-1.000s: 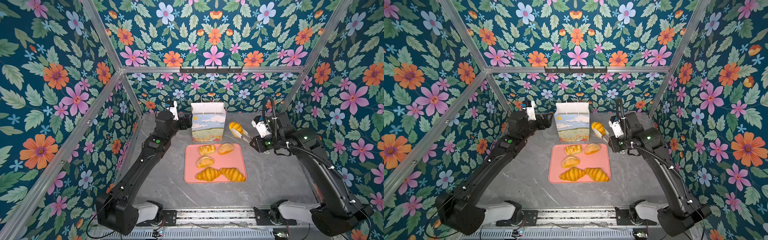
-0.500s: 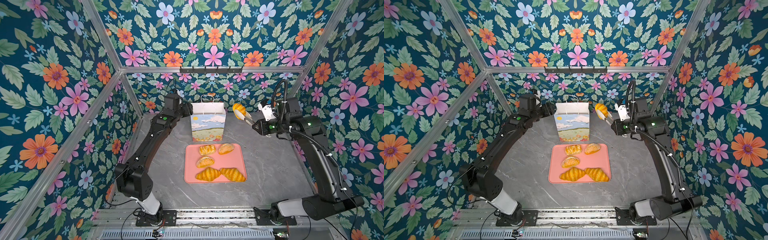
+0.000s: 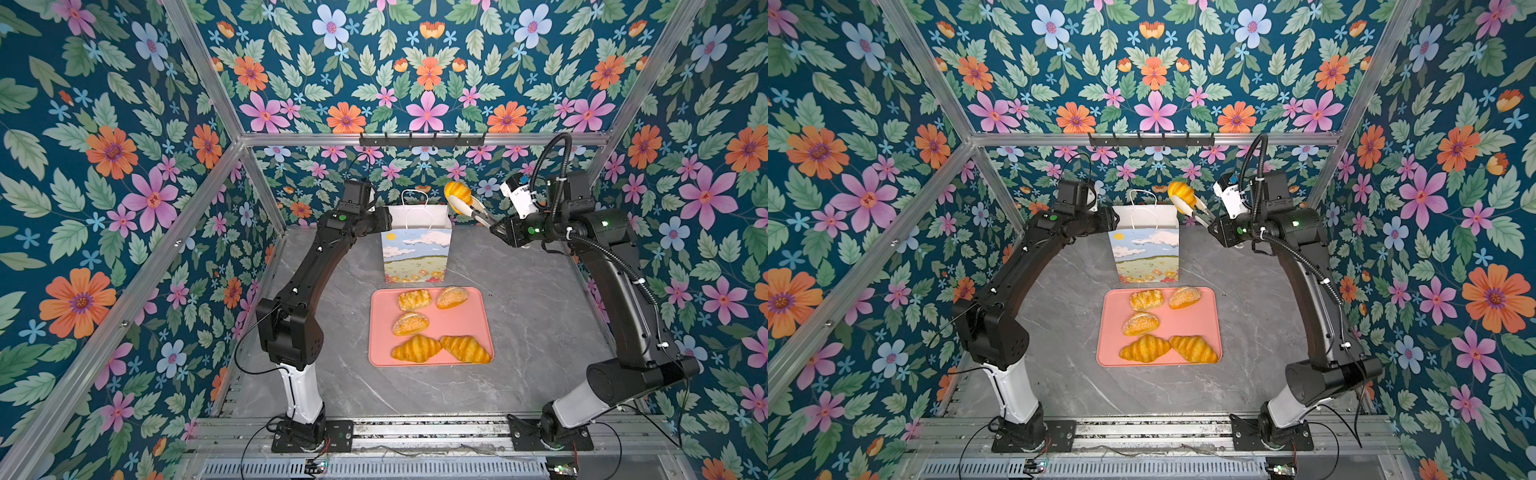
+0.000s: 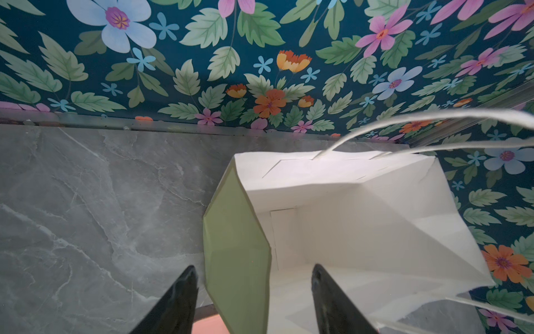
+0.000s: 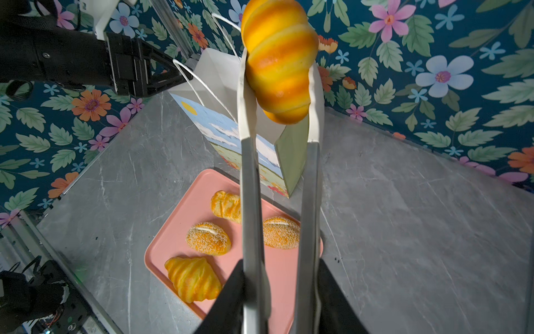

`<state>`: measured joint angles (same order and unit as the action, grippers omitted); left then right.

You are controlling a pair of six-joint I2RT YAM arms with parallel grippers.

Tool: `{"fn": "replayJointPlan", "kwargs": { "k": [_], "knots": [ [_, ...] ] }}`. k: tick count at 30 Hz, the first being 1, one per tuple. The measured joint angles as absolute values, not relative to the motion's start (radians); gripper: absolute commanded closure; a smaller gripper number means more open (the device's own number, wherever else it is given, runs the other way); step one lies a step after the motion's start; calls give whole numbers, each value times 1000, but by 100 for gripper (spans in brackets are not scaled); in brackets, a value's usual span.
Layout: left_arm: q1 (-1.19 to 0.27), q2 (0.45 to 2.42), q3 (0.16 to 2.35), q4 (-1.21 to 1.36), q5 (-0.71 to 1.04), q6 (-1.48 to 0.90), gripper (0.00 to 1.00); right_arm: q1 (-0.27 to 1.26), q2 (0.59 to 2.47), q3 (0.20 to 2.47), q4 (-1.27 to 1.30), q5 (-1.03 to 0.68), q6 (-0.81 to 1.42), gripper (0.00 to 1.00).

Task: Place the fake bread into the paper bag
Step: 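Lift the croissant with the tongs and carry it toward the paper bag, then hold the croissant in the tongs above the bag opening with the right gripper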

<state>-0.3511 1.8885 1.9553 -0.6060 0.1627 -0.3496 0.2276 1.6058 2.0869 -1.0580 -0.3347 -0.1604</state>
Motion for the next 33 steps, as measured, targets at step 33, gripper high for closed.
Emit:
{"fn": "replayJointPlan", "kwargs": {
  "k": [33],
  "knots": [
    [-316,1922,1981,-598,276,-310,40,228,1910,2285,-1061,-532,-427,64]
  ]
}}
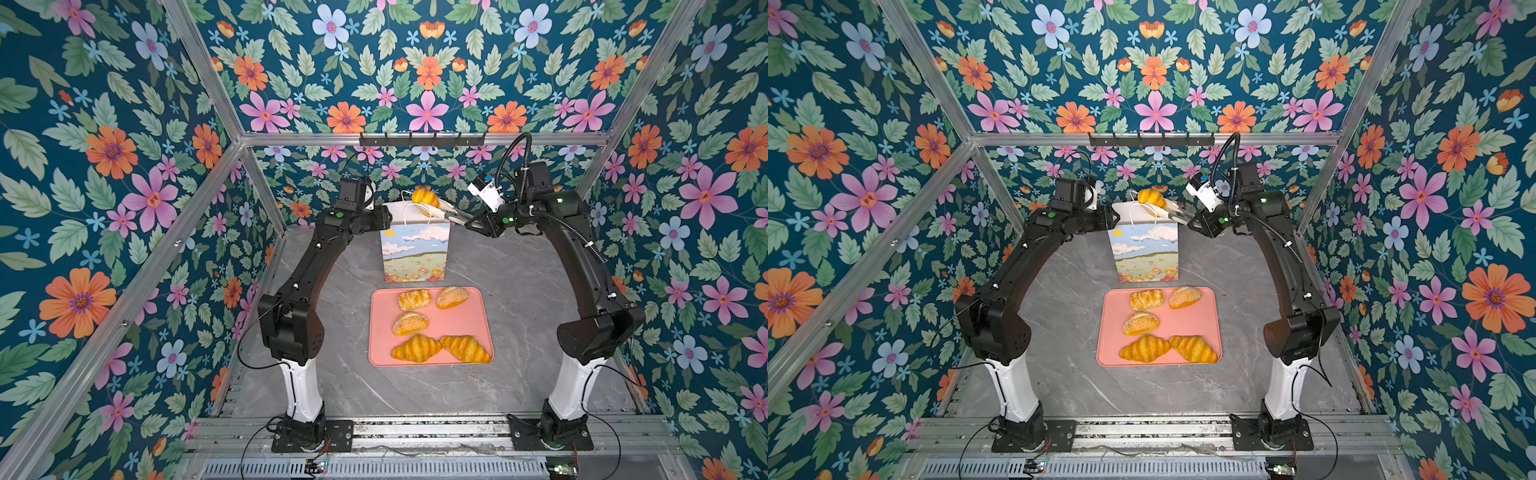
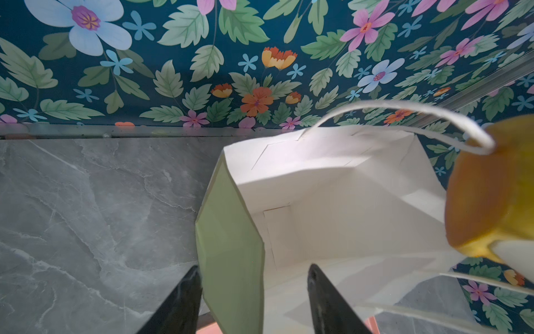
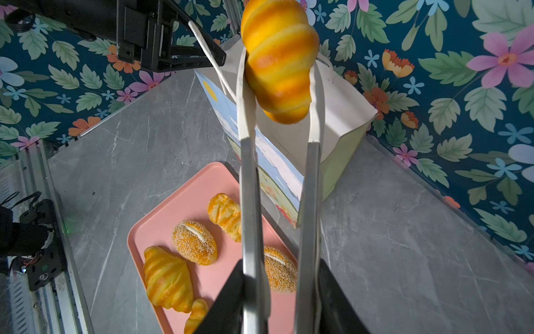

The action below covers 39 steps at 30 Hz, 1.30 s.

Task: Place the fake bread into the paper bag
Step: 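Hold the croissant in the tongs above the bag opening with the right gripper, then lower the croissant into the bag and open the tongs with the right gripper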

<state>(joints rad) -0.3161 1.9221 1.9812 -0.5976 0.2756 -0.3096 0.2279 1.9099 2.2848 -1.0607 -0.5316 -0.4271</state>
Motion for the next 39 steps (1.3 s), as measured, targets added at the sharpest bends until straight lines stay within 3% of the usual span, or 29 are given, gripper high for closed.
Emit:
{"fn": "replayJointPlan", "kwargs": {
  "k": [9,22,25,30,39],
  "knots": [
    [-314,1932,1983,-597,290,-310,42,228,1941,2337,-1112,-537,-448,64],
    [-306,1973,2011,-596,286,-287,43,219,1831,2255,-1092,-558,-448,64],
    [-306,1986,2024,-597,289,-276,47,210,1838,2268,-1095,-558,-448,64],
    [-306,2008,2045,-598,300,-256,67,207,1849,2281,-1097,-575,-456,64],
    [-306,2013,2061,-598,356,-237,80,146,1836,2224,-1103,-607,-481,64]
  ]
}}
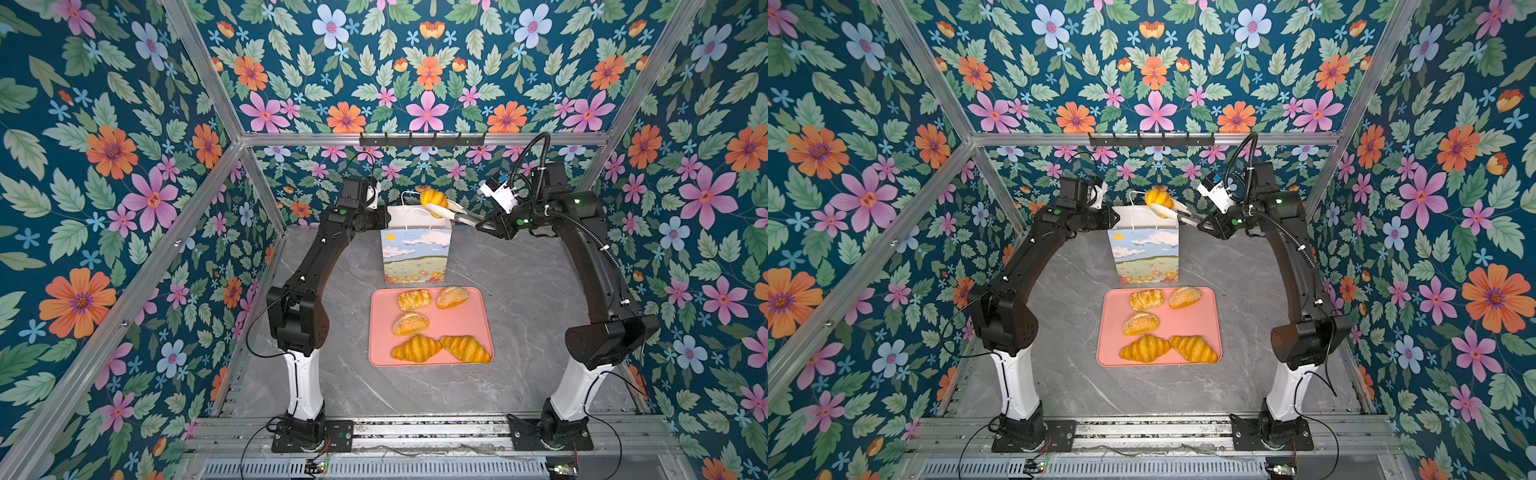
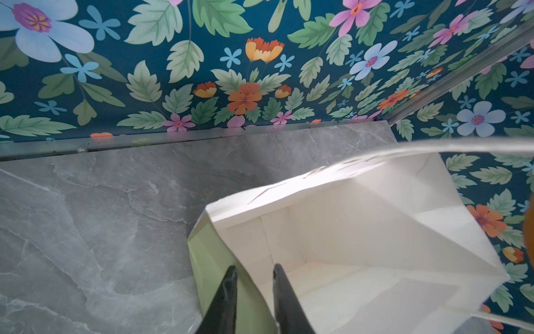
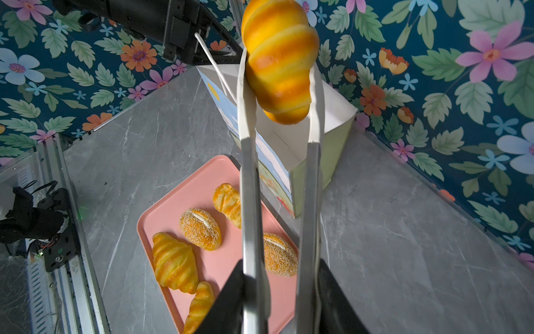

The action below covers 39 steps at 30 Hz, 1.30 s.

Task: Place the fake bread into the paper bag
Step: 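Lower the croissant into the bag and open the tongs with the right gripper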

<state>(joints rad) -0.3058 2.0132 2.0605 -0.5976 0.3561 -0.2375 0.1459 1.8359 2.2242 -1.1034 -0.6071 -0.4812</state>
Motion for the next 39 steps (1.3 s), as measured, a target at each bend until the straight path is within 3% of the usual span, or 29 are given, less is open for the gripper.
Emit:
{"fn": "replayJointPlan", "kwargs": {
  "k": [10,39],
  "knots": [
    [-306,2013,2059,-594,405,-230,88,138,1875,2279,-1148,-629,-549,64],
    [-306,2002,2048,-569,476,-211,89,140,1998,2408,-1259,-624,-653,64]
  ]
}}
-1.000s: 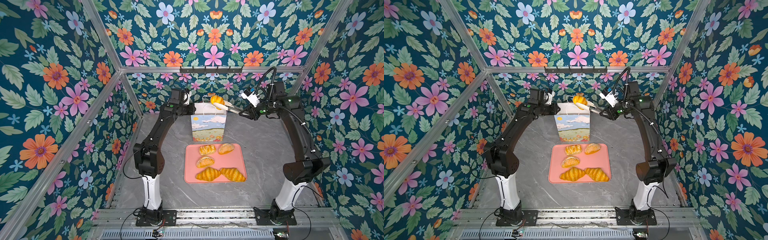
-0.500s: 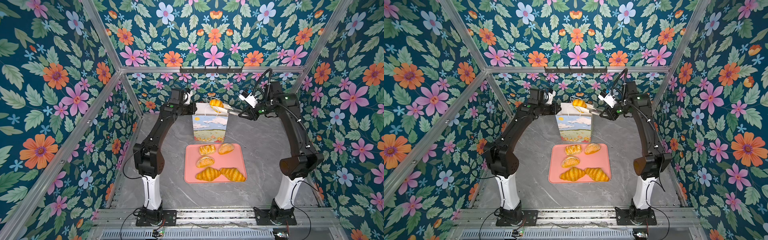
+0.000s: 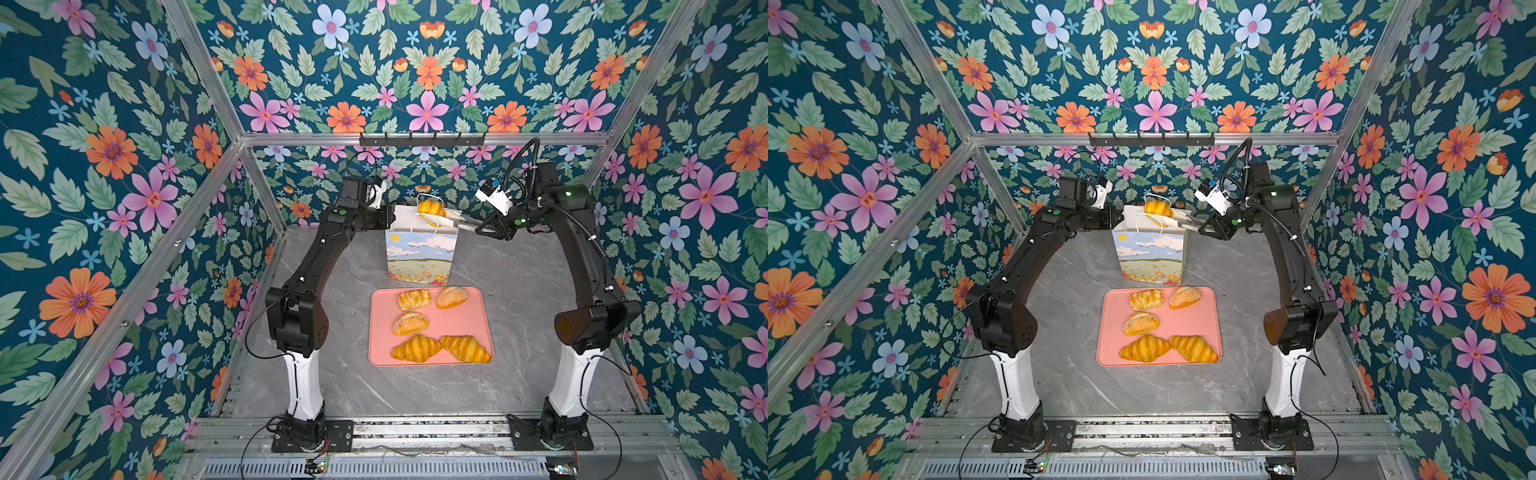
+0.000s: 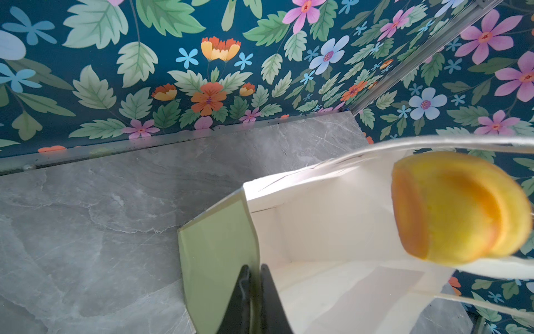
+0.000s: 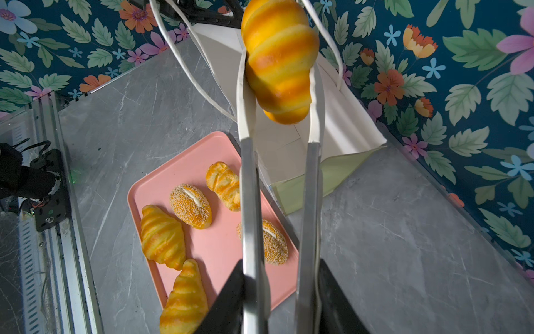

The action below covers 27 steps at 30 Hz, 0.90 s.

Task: Place the fake bread into the paper bag
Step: 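Lower the croissant into the bag and open the tongs with the right gripper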

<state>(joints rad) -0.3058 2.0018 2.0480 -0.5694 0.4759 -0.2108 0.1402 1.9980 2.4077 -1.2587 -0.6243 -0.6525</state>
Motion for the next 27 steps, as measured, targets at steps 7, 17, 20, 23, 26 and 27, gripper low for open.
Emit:
{"fn": "replayJointPlan", "kwargs": {
  "k": [7,17,20,23,26,27],
  "knots": [
    [-307,2002,2046,-564,476,-213,90,140,2035,2424,-1267,-621,-658,64],
    [-307,2002,2042,-561,476,-223,91,161,2075,2448,-1271,-587,-671,60],
    [-307,2002,2037,-560,476,-223,91,165,2078,2448,-1271,-577,-672,58],
    [-307,2002,2035,-556,476,-223,91,167,2078,2451,-1271,-573,-672,56],
    [-308,2002,2035,-555,476,-223,91,173,2078,2454,-1270,-572,-672,54],
    [-308,2002,2035,-555,476,-223,92,174,2077,2454,-1270,-572,-672,54]
  ]
}}
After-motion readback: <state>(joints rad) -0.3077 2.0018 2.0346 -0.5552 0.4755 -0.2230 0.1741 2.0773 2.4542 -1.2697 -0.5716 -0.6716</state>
